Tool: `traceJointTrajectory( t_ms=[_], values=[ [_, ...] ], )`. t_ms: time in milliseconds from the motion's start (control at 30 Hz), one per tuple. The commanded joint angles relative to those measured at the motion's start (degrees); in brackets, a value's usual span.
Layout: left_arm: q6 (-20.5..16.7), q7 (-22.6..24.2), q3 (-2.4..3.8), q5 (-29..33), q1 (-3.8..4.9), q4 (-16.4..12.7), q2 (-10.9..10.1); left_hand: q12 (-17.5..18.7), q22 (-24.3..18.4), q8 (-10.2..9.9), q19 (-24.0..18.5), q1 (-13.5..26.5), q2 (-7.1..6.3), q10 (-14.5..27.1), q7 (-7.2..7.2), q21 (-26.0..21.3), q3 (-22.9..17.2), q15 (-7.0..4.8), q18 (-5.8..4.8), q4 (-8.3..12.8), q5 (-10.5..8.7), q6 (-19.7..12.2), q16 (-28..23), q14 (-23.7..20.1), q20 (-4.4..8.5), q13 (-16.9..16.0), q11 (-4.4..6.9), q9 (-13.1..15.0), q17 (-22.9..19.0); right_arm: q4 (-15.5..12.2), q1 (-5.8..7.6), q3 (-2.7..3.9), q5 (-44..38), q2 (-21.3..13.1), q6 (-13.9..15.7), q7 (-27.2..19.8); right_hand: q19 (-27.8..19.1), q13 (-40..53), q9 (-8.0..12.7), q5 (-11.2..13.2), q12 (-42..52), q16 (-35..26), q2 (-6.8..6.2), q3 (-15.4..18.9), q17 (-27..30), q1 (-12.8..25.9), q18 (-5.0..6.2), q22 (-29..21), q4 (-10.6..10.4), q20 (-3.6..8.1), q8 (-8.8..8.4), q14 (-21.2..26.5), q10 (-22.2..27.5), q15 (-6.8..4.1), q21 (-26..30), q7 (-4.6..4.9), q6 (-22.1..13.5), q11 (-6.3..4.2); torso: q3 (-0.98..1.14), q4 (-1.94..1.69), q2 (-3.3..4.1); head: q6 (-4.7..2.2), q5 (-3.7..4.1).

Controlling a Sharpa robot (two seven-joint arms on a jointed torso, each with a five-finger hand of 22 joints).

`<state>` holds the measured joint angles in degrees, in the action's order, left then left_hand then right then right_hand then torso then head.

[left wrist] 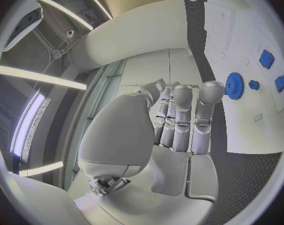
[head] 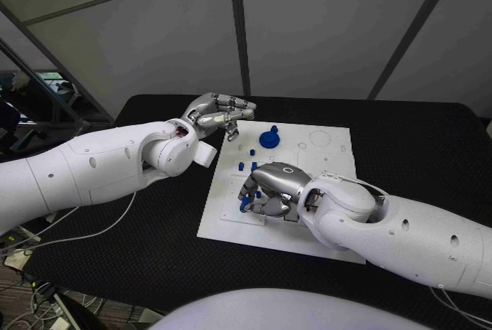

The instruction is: Assemble the parts on the task board

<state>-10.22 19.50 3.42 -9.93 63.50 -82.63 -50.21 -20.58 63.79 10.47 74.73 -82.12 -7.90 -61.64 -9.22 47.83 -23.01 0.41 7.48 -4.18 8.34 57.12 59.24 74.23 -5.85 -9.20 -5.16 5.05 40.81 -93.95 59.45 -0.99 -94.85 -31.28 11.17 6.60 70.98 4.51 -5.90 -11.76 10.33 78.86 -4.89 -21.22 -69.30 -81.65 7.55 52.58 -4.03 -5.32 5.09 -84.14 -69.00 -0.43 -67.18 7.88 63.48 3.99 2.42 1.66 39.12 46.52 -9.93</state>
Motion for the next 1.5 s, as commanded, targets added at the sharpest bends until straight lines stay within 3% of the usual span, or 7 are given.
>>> traceJointTrajectory(
  t_ms=[33,667,833,900,967,1267,1500],
  values=[
    [0.71,0.40,0.03,0.19,0.08,-0.14,0.04,-0.26,0.05,0.31,0.39,0.02,0.46,0.22,-0.10,0.28,0.03,0.01,0.56,0.29,0.28,0.05,0.26,-0.26,-0.13,-0.08,0.14,-0.09,-0.09,0.26,0.02,0.00,-1.48,0.21,-1.68,0.27,0.30,0.10,-0.05,-0.37,-0.19,0.08,0.24,-0.27,0.05,-0.37,-0.25,-0.05,0.10,0.08,0.14,-2.40,-0.38,-0.37,-0.16,0.16,0.33,-0.16,-0.01,0.00,0.00,0.06,-0.07],
    [0.91,0.22,0.03,0.19,0.08,-0.25,0.11,-0.26,0.05,0.31,0.39,0.02,0.46,0.22,-0.10,0.28,0.03,0.01,0.56,0.29,0.28,0.05,0.26,-0.26,-0.13,-0.08,0.14,-0.09,-0.09,0.87,-0.04,-0.02,-2.65,0.99,-4.51,1.64,0.15,0.11,-0.05,-0.47,-0.32,-0.01,0.16,-0.28,0.23,-0.38,-0.21,-0.30,0.16,0.07,0.07,-2.36,-0.38,-0.35,-0.01,0.22,0.25,-0.12,0.01,0.04,-0.03,0.40,-0.42],
    [0.95,0.18,0.03,0.19,0.08,-0.25,0.17,-0.26,0.05,0.31,0.39,0.02,0.46,0.22,-0.10,0.28,0.03,0.01,0.56,0.29,0.28,0.05,0.26,-0.26,-0.13,-0.08,0.14,-0.09,-0.09,0.98,-0.04,-0.11,-2.68,1.27,-4.21,1.59,-0.19,-0.16,0.32,-0.47,-1.74,-0.01,-0.68,0.06,0.30,0.44,-0.20,-0.71,-0.09,-0.20,-0.98,-2.29,1.14,0.18,0.29,1.02,-1.44,0.55,0.00,0.05,-0.04,0.39,-0.44],
    [0.97,0.15,0.03,0.19,0.08,-0.24,0.20,-0.26,0.05,0.31,0.39,0.02,0.46,0.22,-0.10,0.28,0.03,0.01,0.56,0.29,0.28,0.05,0.26,-0.26,-0.13,-0.08,0.14,-0.09,-0.09,1.02,-0.04,-0.21,-2.68,1.36,-3.86,1.56,-0.37,-0.48,0.90,-0.32,-2.96,0.26,-1.67,0.58,-0.07,1.41,-0.21,-0.93,-0.54,-0.69,-1.70,-2.32,3.16,0.83,0.45,1.61,-3.91,1.28,0.00,0.01,-0.05,0.45,-0.46],
    [1.01,0.09,0.03,0.19,0.08,-0.24,0.22,-0.26,0.05,0.31,0.39,0.02,0.46,0.22,-0.10,0.28,0.03,0.01,0.56,0.29,0.28,0.05,0.26,-0.26,-0.13,-0.08,0.14,-0.09,-0.09,1.01,-0.04,-0.30,-2.70,1.41,-3.50,1.56,-0.42,-0.49,1.22,-0.15,-3.22,0.58,-2.20,0.95,-0.57,1.81,-0.16,-1.00,-0.69,-0.95,-1.69,-2.39,3.88,1.00,0.50,1.55,-5.32,1.51,-0.01,0.00,-0.07,0.47,-0.42],
    [1.16,-0.05,0.03,0.19,0.08,-0.22,0.21,-0.34,0.00,0.37,0.36,0.02,0.50,0.23,-0.08,0.18,0.08,-0.01,0.59,0.33,0.27,0.09,0.29,-0.31,-0.11,-0.10,0.15,-0.09,-0.19,0.63,-0.05,-0.40,-3.13,1.09,-1.05,1.28,-0.62,-0.09,2.17,-0.02,-2.81,0.99,-2.96,2.02,-1.03,2.26,0.03,-1.29,-0.87,-0.92,-1.67,-2.36,4.84,0.64,0.70,0.64,-11.40,0.94,0.04,0.07,-0.05,0.46,-0.43],
    [1.33,-0.19,0.03,0.19,0.08,-0.14,0.22,-0.34,0.02,0.37,0.37,0.03,0.49,0.26,-0.09,0.20,0.10,-0.01,0.58,0.34,0.26,0.06,0.33,-0.31,-0.11,-0.10,0.15,-0.10,-0.16,-0.81,-0.27,-0.40,-3.15,0.04,4.16,-0.34,-0.57,0.11,2.11,0.08,-2.49,1.17,-3.28,2.66,-1.28,2.38,-0.01,-1.21,-0.85,-0.82,-1.56,-2.38,5.09,0.56,0.66,0.32,-12.91,0.86,0.06,0.09,-0.06,0.27,-0.34]
  ],
)
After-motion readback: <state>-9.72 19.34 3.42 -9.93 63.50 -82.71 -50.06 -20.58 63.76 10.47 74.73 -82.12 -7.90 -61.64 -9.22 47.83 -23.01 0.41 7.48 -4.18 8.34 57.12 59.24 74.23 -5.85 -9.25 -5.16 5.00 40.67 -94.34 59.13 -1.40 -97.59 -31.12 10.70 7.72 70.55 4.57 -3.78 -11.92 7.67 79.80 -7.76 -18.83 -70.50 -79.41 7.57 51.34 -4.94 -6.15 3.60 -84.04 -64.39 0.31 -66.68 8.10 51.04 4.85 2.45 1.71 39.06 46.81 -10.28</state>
